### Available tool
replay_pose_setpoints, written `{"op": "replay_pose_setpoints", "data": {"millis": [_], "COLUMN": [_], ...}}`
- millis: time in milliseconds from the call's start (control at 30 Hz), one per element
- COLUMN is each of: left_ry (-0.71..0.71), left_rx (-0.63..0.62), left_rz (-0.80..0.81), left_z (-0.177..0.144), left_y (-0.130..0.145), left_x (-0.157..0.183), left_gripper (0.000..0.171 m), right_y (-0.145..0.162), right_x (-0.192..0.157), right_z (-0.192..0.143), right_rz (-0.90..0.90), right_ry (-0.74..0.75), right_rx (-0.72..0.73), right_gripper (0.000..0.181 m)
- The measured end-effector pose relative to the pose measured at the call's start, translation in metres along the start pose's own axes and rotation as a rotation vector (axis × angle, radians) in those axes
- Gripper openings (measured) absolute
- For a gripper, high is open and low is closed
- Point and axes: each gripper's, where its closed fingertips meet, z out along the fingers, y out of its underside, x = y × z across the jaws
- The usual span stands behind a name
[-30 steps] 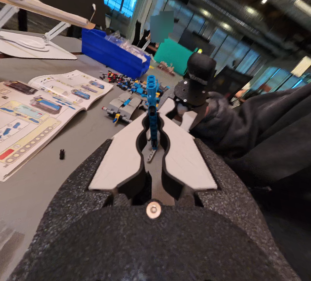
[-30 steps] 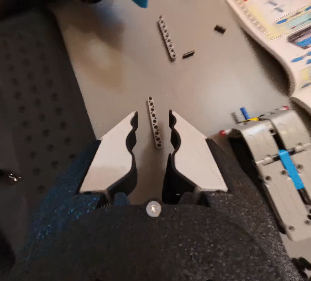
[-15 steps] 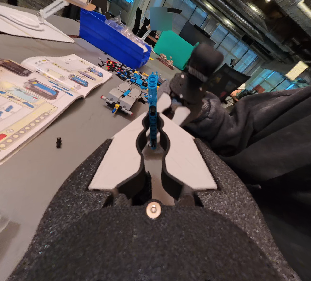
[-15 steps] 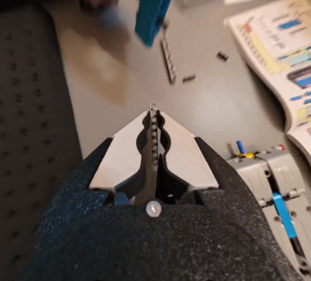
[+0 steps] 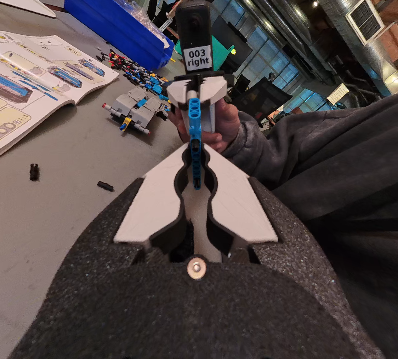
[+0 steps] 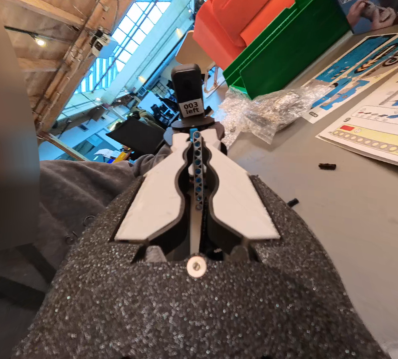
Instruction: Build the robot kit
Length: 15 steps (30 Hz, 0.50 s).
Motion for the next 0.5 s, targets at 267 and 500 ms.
{"op": "replay_pose_setpoints", "data": {"millis": [267, 500], "left_ry": [-0.053, -0.105], "left_rx": [-0.011, 0.027], "left_rz": [0.015, -0.003], "left_z": [0.002, -0.009], "left_y": [0.001, -0.011], "left_x": [-0.007, -0.019], "left_gripper": [0.006, 0.006], "right_y": [0.011, 0.025], "right_x": [0.004, 0.018], "right_z": [0.008, 0.002], "right_rz": [0.041, -0.002], "right_ry": [-0.014, 0.072], "right_rx": [-0.035, -0.111], "right_gripper": [0.006, 0.006]}}
